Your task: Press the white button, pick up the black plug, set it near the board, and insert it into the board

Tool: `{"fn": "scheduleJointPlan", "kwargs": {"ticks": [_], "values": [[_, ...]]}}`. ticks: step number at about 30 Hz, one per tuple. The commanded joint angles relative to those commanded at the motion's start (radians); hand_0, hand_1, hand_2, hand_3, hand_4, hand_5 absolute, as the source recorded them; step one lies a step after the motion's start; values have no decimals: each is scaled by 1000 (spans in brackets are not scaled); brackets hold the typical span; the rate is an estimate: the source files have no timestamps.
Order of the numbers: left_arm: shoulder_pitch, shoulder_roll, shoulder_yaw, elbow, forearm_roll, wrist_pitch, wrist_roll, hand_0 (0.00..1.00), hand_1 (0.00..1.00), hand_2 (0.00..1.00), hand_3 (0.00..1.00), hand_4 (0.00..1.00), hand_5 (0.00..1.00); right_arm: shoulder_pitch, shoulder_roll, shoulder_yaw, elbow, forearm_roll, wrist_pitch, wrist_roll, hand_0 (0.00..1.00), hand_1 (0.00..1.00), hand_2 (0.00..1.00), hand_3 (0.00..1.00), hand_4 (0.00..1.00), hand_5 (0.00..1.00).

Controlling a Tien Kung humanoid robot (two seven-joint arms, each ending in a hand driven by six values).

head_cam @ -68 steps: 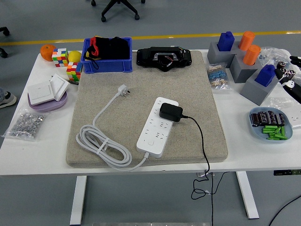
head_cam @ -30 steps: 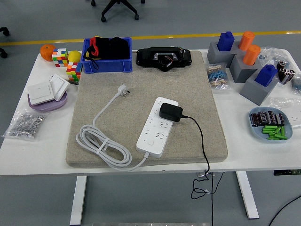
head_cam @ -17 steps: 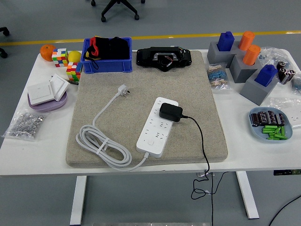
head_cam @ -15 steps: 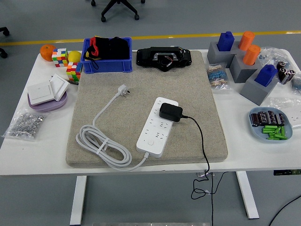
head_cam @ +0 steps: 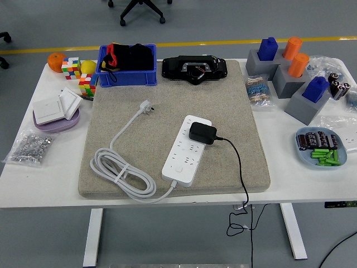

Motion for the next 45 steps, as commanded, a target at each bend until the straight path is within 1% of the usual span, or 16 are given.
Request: {"fn": "scheduleJointPlan", "kwargs": {"ticks": [4,7,8,10,12,13,16,17,20,22,23,27,32,38,41,45], "values": [[10,-7,-17,0,28,-2,9,707,666,585,681,661,266,-11,-1,-6,-4,-3,10,-8,867,776,748,747,916,717],[22,-12,-6,0,33,-5,10,707,666,585,681,661,266,-21,-5,-11,-8,-7,17,-12,867,776,748,747,916,717],[33,-15,5,0,16,-7,3,707,666,585,681,661,266,-27,-6,-11,-9,-9,18,-14,867,776,748,747,916,717],[44,-15,25,0,-1,-9,-3,706,666,586,681,661,266,-34,-8,-11,-9,-10,21,-16,866,776,747,747,917,715],[50,-15,28,0,3,-10,-1,706,666,586,681,661,266,-38,-9,-9,-8,-12,24,-18,866,776,747,747,917,715],[53,-13,15,0,15,-10,9,706,666,586,681,661,266,-37,-9,-8,-10,-13,27,-22,866,776,747,747,917,715],[57,-9,-15,0,28,-6,13,707,666,586,681,661,266,-22,-6,-4,-16,-22,35,-32,864,775,746,747,915,711],[56,-7,-19,0,26,-5,13,707,666,586,681,661,266,-15,-6,-4,-17,-26,36,-34,864,775,746,747,915,711],[42,0,-51,0,67,-2,34,707,666,586,681,661,266,-2,-13,-7,-16,-33,40,-38,864,775,746,747,915,711],[30,5,-93,0,110,2,51,706,666,585,680,661,267,4,-16,-4,-13,-34,42,-41,863,775,746,748,915,709],[24,9,-101,0,112,4,52,706,666,585,680,661,267,10,-18,0,-12,-33,43,-40,863,775,746,748,915,709],[10,12,-99,0,108,3,51,707,666,586,681,661,267,28,-18,0,-15,-34,43,-42,863,775,746,748,915,708],[-20,4,-108,0,109,6,52,707,666,586,681,661,267,55,-19,-19,-19,-34,45,-43,863,775,746,748,915,708],[-34,-6,-91,0,108,4,61,707,666,586,682,662,268,62,-17,-9,-11,-33,43,-42,861,775,748,747,914,705],[-38,-6,-76,0,97,4,57,707,666,586,681,661,267,60,-16,-3,-9,-34,43,-43,860,775,747,748,914,704],[-44,-3,-86,0,110,4,62,707,666,586,681,661,267,58,-15,2,-8,-32,42,-42,860,775,747,748,914,704]]}}
